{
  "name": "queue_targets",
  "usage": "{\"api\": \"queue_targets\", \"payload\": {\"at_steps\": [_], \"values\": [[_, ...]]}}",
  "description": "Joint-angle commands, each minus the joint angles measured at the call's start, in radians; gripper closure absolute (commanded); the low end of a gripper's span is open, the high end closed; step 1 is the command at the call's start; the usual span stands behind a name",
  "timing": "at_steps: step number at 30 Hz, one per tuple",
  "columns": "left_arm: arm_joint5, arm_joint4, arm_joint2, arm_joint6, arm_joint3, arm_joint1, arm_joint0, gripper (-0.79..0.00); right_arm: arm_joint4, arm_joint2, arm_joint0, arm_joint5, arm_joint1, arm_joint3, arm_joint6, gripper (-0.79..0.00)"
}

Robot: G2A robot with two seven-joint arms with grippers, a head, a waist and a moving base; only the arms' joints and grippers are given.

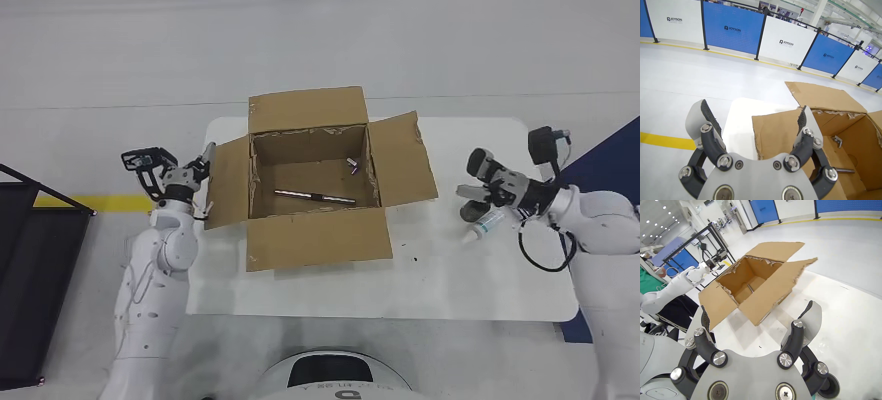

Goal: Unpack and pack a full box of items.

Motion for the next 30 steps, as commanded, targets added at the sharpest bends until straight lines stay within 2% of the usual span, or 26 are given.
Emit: {"api": "queue_targets", "payload": {"at_steps": [1,4,9,16,20,24,30], "values": [[0.011,0.012,0.002,-0.001,0.026,0.001,-0.019,-0.785,0.052,-0.058,0.026,0.014,0.006,-0.006,0.014,-0.785],[0.029,0.036,0.01,-0.007,0.08,0.001,-0.063,-0.785,0.149,-0.146,0.095,0.055,0.012,0.033,0.055,-0.785],[0.059,0.075,0.026,0.012,0.154,0.001,-0.116,-0.785,0.188,-0.262,0.215,0.104,0.013,0.125,0.104,-0.785],[0.105,0.105,0.048,-0.022,0.201,-0.001,-0.199,-0.785,0.224,-0.347,0.285,0.118,0.024,0.187,0.118,-0.785],[0.127,0.15,0.09,-0.178,0.258,-0.003,-0.292,-0.785,0.241,-0.376,0.303,0.12,0.034,0.197,0.12,-0.785],[0.188,0.198,0.142,-0.339,0.31,-0.011,-0.388,-0.785,0.246,-0.384,0.307,0.111,0.048,0.204,0.111,-0.785],[0.197,0.313,0.226,-0.399,0.387,-0.019,-0.461,-0.785,0.259,-0.374,0.299,0.095,0.07,0.229,0.094,-0.785]]}}
